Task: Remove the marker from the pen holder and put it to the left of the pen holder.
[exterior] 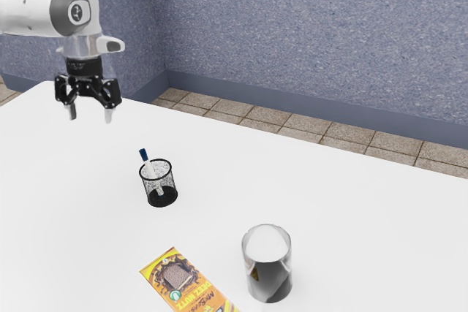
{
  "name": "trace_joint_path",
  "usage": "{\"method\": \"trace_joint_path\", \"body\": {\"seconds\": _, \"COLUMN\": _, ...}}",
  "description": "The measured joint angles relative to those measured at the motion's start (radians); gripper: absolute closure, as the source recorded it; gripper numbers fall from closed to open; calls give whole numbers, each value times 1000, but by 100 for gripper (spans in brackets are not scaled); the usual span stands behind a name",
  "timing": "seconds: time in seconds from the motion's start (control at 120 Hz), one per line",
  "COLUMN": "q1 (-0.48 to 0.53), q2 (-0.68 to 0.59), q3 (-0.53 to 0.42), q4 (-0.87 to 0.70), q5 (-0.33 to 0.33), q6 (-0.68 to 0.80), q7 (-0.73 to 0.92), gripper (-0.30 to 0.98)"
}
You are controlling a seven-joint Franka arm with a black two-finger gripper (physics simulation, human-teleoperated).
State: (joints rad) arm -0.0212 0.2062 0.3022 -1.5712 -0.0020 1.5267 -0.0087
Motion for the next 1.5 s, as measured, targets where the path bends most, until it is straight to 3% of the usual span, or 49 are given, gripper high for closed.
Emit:
{"method": "trace_joint_path", "body": {"seconds": 0.175, "q1": 75, "q2": 149, "q3": 0, "q4": -25, "q5": -91, "q6": -8, "q7": -12, "gripper": 0}}
{"method": "trace_joint_path", "body": {"seconds": 0.358, "q1": 108, "q2": 201, "q3": 0, "q4": -59, "q5": -171, "q6": -5, "q7": -35, "gripper": 0}}
{"method": "trace_joint_path", "body": {"seconds": 0.5, "q1": 106, "q2": 194, "q3": -55, "q4": 44, "q5": -192, "q6": 6, "q7": -66, "gripper": 0}}
{"method": "trace_joint_path", "body": {"seconds": 0.65, "q1": 97, "q2": 210, "q3": -109, "q4": 61, "q5": -194, "q6": 145, "q7": -122, "gripper": 0}}
{"method": "trace_joint_path", "body": {"seconds": 0.775, "q1": 93, "q2": 240, "q3": -128, "q4": 54, "q5": -196, "q6": 227, "q7": -170, "gripper": 1}}
{"method": "trace_joint_path", "body": {"seconds": 0.9, "q1": 92, "q2": 225, "q3": -125, "q4": -47, "q5": -224, "q6": 319, "q7": -208, "gripper": 3}}
{"method": "trace_joint_path", "body": {"seconds": 1.033, "q1": 92, "q2": 191, "q3": -120, "q4": -143, "q5": -259, "q6": 398, "q7": -243, "gripper": 9}}
{"method": "trace_joint_path", "body": {"seconds": 1.208, "q1": 90, "q2": 185, "q3": -121, "q4": -159, "q5": -304, "q6": 461, "q7": -280, "gripper": 19}}
{"method": "trace_joint_path", "body": {"seconds": 1.367, "q1": 91, "q2": 187, "q3": -121, "q4": -163, "q5": -317, "q6": 488, "q7": -305, "gripper": 25}}
{"method": "trace_joint_path", "body": {"seconds": 1.5, "q1": 92, "q2": 187, "q3": -120, "q4": -171, "q5": -319, "q6": 499, "q7": -319, "gripper": 37}}
